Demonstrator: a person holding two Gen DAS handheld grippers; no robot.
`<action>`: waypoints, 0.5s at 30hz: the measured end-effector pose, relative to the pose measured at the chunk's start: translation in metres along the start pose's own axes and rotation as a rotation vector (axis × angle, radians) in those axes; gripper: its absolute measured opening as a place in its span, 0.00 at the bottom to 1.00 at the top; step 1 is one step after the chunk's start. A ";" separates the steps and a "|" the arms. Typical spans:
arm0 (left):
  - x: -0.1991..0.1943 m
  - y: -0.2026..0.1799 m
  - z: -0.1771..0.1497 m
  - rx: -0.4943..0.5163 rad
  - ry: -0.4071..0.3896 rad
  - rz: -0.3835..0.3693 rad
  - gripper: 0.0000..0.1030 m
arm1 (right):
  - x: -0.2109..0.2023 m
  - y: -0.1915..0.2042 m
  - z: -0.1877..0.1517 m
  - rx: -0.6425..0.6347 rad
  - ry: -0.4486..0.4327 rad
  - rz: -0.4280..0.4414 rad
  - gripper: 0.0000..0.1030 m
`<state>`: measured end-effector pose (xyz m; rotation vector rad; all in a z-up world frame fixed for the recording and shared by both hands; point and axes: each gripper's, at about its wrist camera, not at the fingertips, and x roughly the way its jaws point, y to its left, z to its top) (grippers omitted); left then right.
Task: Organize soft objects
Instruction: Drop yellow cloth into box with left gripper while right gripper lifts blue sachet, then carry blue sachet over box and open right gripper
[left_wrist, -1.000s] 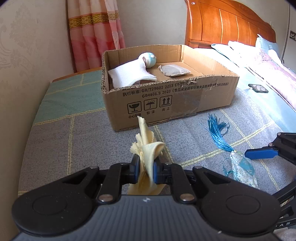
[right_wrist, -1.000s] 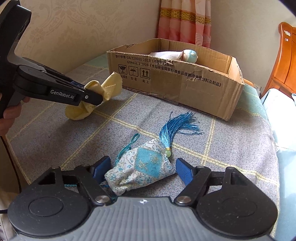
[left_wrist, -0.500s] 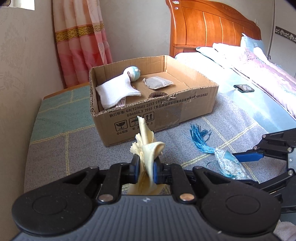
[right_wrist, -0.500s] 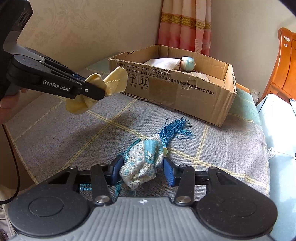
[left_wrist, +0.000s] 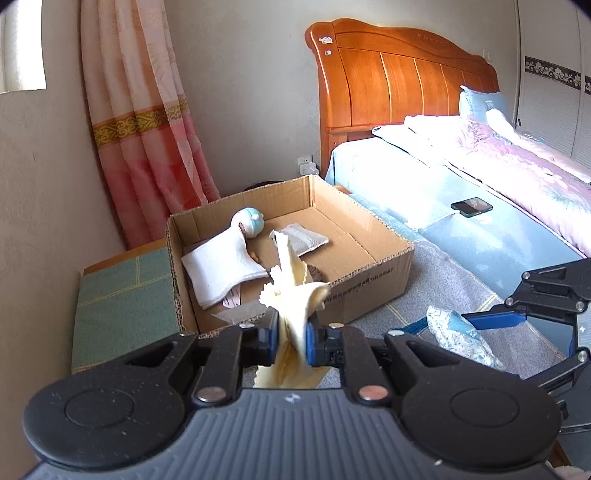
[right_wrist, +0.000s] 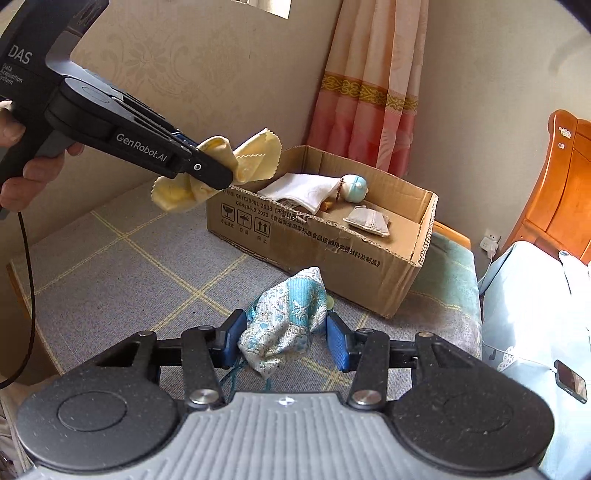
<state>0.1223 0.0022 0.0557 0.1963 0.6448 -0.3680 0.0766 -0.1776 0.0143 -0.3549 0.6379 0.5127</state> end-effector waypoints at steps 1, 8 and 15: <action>0.003 0.000 0.010 0.007 -0.010 0.002 0.12 | -0.002 -0.003 0.004 -0.005 -0.011 -0.006 0.51; 0.050 0.007 0.065 0.021 -0.020 -0.019 0.15 | -0.007 -0.025 0.024 -0.018 -0.063 -0.041 0.51; 0.106 0.013 0.076 -0.010 0.010 0.049 0.88 | -0.003 -0.041 0.033 -0.011 -0.073 -0.079 0.51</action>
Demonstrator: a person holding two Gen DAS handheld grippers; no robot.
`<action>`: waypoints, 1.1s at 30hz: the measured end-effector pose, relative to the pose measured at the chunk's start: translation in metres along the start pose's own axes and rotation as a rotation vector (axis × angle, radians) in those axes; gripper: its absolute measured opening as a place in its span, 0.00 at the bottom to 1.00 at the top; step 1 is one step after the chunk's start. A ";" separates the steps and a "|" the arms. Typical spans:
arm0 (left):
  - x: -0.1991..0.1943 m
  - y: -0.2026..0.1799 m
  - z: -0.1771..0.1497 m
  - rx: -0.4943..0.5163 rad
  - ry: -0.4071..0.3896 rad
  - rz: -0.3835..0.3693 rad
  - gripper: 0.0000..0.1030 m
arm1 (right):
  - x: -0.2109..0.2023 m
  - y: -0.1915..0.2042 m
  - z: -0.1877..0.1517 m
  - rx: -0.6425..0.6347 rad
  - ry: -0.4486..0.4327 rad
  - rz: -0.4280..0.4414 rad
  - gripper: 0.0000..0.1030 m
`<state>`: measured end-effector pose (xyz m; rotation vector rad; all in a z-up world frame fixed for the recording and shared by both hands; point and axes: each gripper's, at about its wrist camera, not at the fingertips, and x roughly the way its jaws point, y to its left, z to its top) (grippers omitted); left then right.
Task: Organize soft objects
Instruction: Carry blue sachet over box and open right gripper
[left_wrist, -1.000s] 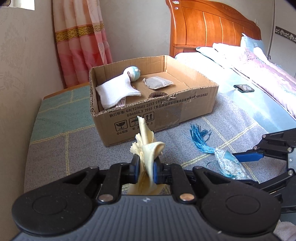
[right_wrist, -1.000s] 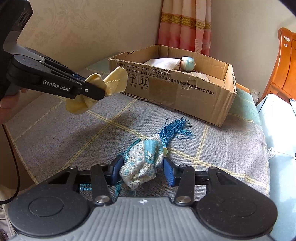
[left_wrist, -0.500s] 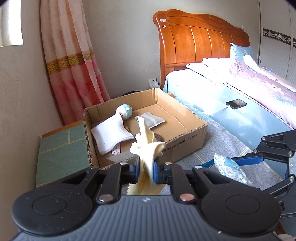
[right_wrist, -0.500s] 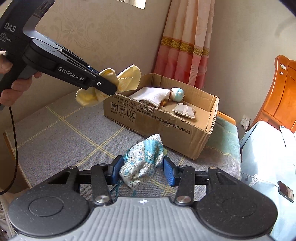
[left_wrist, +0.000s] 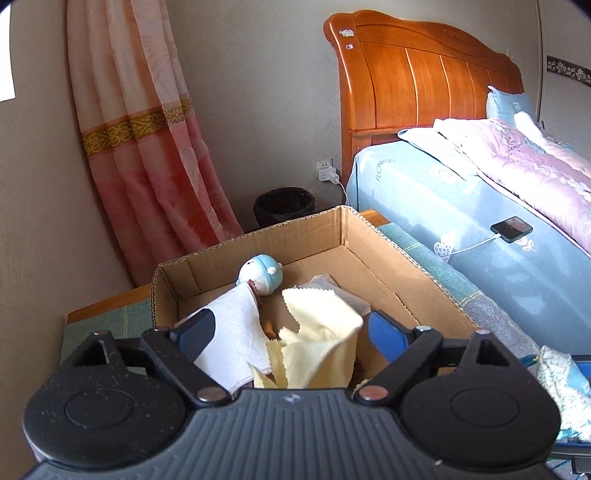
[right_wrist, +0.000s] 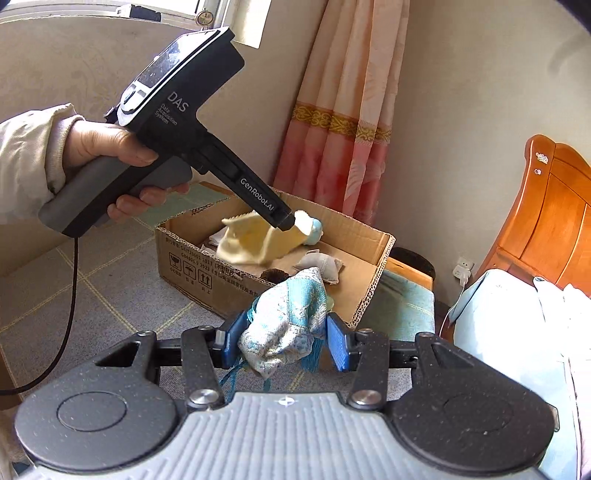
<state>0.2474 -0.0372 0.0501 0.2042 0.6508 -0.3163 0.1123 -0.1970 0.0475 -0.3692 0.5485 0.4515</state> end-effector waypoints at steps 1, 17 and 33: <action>0.000 0.001 -0.004 -0.008 -0.012 0.008 0.89 | 0.000 -0.001 0.001 0.000 -0.001 -0.003 0.51; -0.093 0.001 -0.077 -0.101 -0.114 0.186 0.99 | 0.016 -0.019 0.053 -0.064 -0.042 -0.036 0.51; -0.087 0.014 -0.111 -0.191 -0.051 0.221 0.99 | 0.104 -0.044 0.088 0.016 0.076 -0.011 0.93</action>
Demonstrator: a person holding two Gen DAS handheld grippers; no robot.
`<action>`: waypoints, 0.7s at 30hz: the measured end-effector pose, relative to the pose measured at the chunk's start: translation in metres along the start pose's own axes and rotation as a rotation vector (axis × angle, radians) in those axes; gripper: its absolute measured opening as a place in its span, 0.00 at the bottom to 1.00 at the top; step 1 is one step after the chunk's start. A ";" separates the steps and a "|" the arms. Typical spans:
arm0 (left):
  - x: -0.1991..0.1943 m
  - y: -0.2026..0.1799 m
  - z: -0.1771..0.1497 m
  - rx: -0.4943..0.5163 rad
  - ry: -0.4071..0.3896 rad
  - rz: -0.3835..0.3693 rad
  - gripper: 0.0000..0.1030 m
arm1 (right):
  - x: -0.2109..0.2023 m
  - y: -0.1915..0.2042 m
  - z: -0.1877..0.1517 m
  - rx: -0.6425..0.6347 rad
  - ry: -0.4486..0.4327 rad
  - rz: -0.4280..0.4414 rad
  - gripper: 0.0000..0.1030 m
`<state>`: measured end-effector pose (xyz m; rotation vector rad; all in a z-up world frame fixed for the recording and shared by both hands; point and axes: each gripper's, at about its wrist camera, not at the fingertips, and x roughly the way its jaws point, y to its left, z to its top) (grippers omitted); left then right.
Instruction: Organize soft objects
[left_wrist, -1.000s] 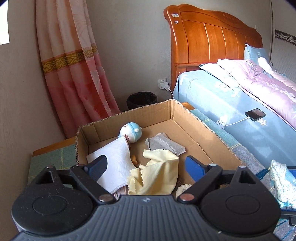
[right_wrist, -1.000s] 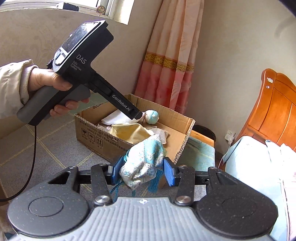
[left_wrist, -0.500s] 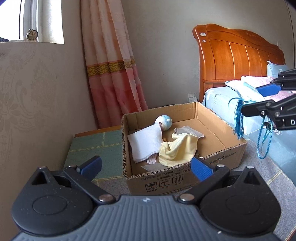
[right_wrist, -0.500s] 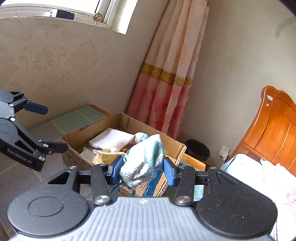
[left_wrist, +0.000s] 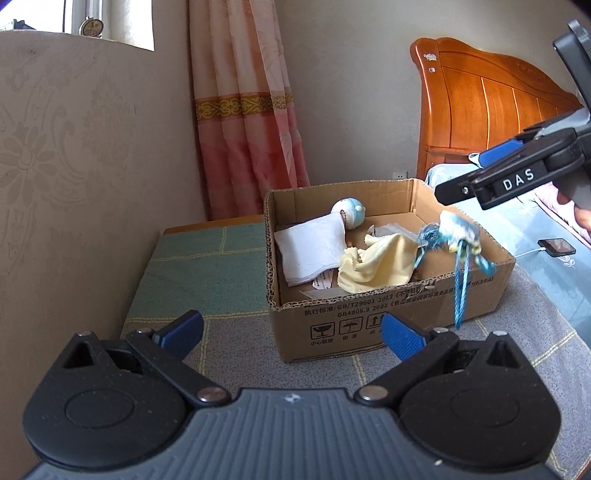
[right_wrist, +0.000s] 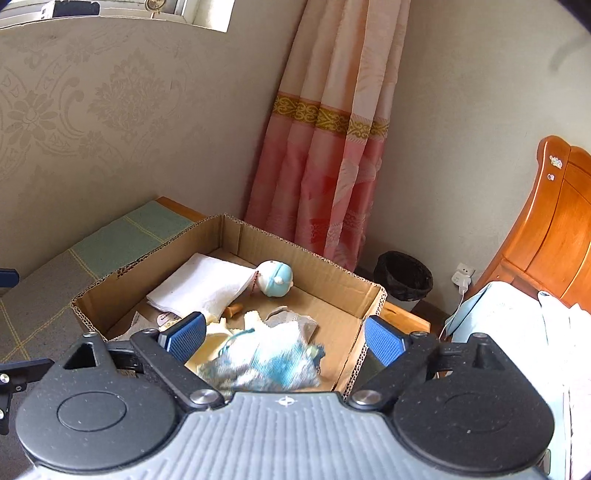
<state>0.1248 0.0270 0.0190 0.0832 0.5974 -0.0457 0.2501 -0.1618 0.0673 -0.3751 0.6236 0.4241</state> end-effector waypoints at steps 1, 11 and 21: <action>0.000 0.001 0.001 -0.002 -0.001 0.003 0.99 | 0.004 0.001 -0.003 0.013 0.017 0.001 0.94; -0.005 0.008 0.011 -0.019 0.012 0.021 0.99 | 0.001 0.011 -0.021 0.177 0.149 -0.059 1.00; -0.013 0.005 0.026 -0.018 0.103 0.062 0.99 | -0.030 0.027 -0.032 0.298 0.230 -0.174 1.00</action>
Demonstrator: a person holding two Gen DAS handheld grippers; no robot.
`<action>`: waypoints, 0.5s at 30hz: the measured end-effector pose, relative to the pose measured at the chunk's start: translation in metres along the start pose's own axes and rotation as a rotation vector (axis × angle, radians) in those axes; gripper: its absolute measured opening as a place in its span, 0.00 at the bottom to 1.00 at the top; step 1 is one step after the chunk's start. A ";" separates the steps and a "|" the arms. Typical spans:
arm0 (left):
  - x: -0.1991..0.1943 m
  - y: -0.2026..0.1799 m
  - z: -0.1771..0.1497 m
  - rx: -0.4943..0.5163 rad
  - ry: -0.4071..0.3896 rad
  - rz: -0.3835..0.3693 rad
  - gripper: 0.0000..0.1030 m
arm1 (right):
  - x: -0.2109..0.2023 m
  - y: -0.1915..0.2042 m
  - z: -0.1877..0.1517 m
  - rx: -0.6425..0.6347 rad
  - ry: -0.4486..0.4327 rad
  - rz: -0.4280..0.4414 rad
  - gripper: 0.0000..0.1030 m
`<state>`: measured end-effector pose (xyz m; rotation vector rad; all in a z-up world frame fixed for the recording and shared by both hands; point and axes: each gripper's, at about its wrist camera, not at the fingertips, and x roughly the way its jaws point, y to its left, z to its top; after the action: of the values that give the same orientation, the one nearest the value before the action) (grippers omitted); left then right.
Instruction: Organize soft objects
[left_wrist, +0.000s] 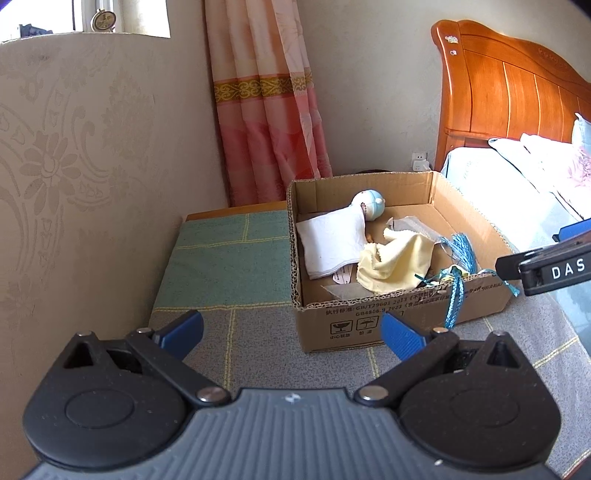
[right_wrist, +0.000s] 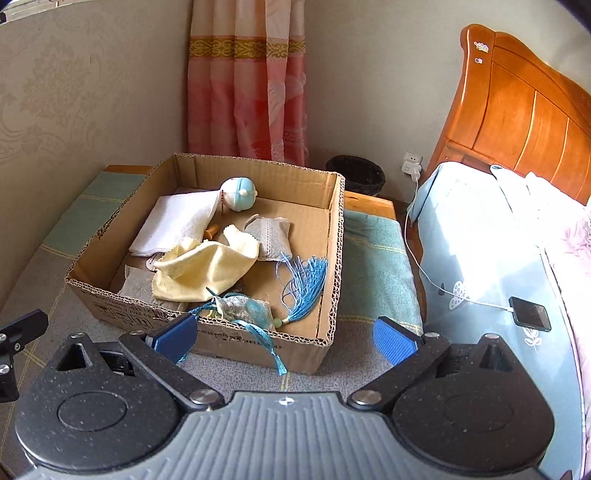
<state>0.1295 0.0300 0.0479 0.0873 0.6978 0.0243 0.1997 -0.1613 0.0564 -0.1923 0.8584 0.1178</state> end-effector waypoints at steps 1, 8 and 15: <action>-0.001 -0.002 0.001 0.005 0.001 0.002 0.99 | -0.004 0.002 -0.005 0.008 -0.002 -0.015 1.00; -0.010 -0.012 0.011 0.028 0.015 0.003 0.99 | -0.030 0.007 -0.023 0.092 -0.031 -0.027 1.00; -0.012 -0.021 0.015 0.039 0.024 0.009 0.99 | -0.038 0.008 -0.028 0.137 -0.045 -0.024 1.00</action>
<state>0.1295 0.0070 0.0655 0.1278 0.7218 0.0202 0.1532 -0.1604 0.0668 -0.0715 0.8160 0.0408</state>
